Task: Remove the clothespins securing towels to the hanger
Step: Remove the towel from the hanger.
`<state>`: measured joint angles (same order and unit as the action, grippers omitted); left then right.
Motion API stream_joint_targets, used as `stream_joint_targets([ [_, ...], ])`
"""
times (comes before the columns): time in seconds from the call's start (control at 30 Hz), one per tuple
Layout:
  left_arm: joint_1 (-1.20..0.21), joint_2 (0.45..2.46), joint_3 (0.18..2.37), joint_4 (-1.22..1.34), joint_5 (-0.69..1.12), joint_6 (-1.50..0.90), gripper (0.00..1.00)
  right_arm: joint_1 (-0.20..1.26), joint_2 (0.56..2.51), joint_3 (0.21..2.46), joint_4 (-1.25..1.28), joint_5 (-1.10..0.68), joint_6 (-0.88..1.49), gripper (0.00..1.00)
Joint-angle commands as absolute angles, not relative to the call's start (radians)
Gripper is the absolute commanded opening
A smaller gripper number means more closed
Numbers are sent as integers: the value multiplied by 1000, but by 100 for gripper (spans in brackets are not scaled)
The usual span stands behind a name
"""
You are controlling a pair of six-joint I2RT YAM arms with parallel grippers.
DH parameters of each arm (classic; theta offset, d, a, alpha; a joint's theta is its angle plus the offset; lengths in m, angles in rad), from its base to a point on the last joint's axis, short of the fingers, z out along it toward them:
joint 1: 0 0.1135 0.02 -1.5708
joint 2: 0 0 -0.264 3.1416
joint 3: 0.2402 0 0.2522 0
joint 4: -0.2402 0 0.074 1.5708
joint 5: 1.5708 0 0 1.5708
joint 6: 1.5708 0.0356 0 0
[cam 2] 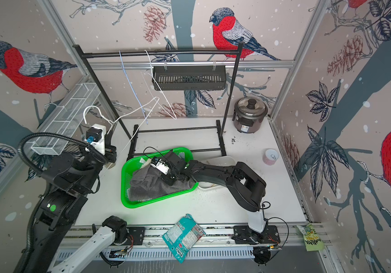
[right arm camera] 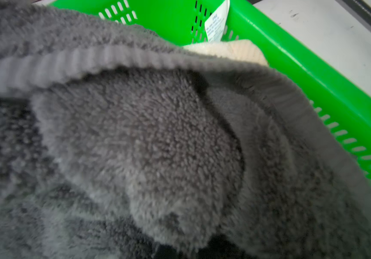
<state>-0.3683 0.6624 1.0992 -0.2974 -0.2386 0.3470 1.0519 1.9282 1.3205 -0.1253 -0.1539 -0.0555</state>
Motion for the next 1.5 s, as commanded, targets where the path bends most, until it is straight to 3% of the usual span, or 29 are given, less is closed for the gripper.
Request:
stream_joint_targets([
  [0.0, -365, 662, 1097, -245, -233, 359, 0, 1049, 1971, 1320, -247, -162, -77, 5],
  [0.33, -365, 665, 1082, -237, -226, 355, 0, 1019, 1951, 1278, -235, -184, -62, 18],
  [0.8, -365, 646, 1066, -279, -200, 360, 0, 1011, 1702, 1251, -172, -200, 4, 56],
  [1.2, -365, 598, 1034, -401, -95, 396, 0, 983, 1379, 1093, -155, -71, -32, 73],
  [1.47, -365, 542, 1003, -405, 2, 441, 0, 862, 1139, 1016, -135, -87, -88, 85],
])
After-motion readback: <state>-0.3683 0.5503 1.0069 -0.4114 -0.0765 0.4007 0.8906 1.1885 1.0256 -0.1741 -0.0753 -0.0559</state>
